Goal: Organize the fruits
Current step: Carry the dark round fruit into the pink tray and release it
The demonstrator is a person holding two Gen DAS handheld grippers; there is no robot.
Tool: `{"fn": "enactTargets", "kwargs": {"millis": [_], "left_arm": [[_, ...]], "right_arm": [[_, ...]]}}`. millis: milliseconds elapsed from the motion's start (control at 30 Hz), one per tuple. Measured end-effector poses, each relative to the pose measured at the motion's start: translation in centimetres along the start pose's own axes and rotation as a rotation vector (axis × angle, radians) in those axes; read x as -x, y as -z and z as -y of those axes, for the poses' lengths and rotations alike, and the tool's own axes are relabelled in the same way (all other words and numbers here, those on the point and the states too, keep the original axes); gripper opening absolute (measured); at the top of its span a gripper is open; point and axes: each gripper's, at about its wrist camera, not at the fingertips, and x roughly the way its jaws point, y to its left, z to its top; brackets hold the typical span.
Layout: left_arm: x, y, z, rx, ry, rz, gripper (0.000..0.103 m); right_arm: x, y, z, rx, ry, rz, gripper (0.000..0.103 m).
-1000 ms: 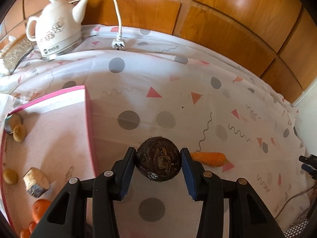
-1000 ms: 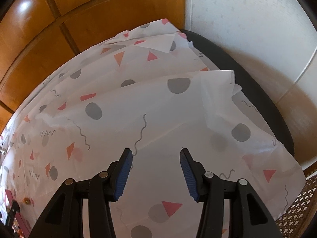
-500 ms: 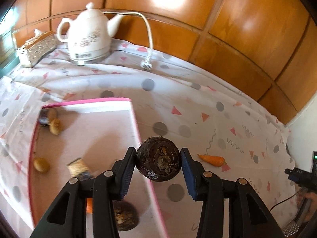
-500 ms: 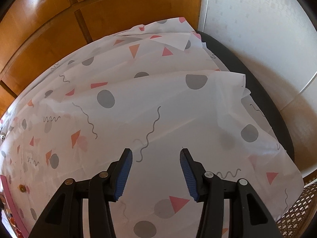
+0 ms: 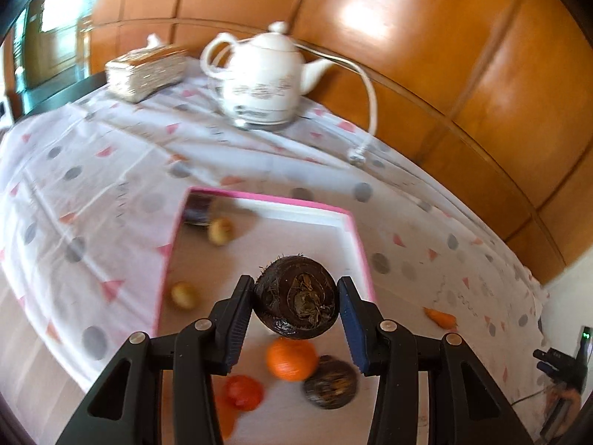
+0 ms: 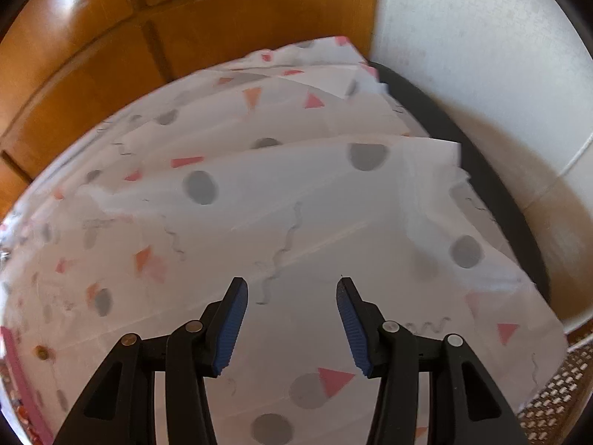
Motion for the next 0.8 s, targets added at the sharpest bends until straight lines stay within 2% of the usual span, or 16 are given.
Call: {"fn": "enactTargets", "kwargs": {"millis": [133, 300, 600, 800], "left_arm": [[0.0, 0.8, -2.4, 0.040, -0.029, -0.015, 0.046], [-0.6, 2.0, -4.3, 0.071, -0.042, -0.040, 0.046], [-2.0, 3.3, -4.8, 0.041, -0.066, -0.083, 0.046], [-2.5, 3.7, -4.3, -0.015, -0.091, -0.079, 0.046]], "right_arm": [[0.4, 0.5, -2.9, 0.130, -0.100, 0.011, 0.051], [0.9, 1.7, -6.2, 0.287, -0.150, 0.029, 0.051], [1.6, 4.9, -11.7, 0.567, -0.303, 0.023, 0.050], [1.7, 6.8, -13.4, 0.664, -0.347, -0.009, 0.051]]}}
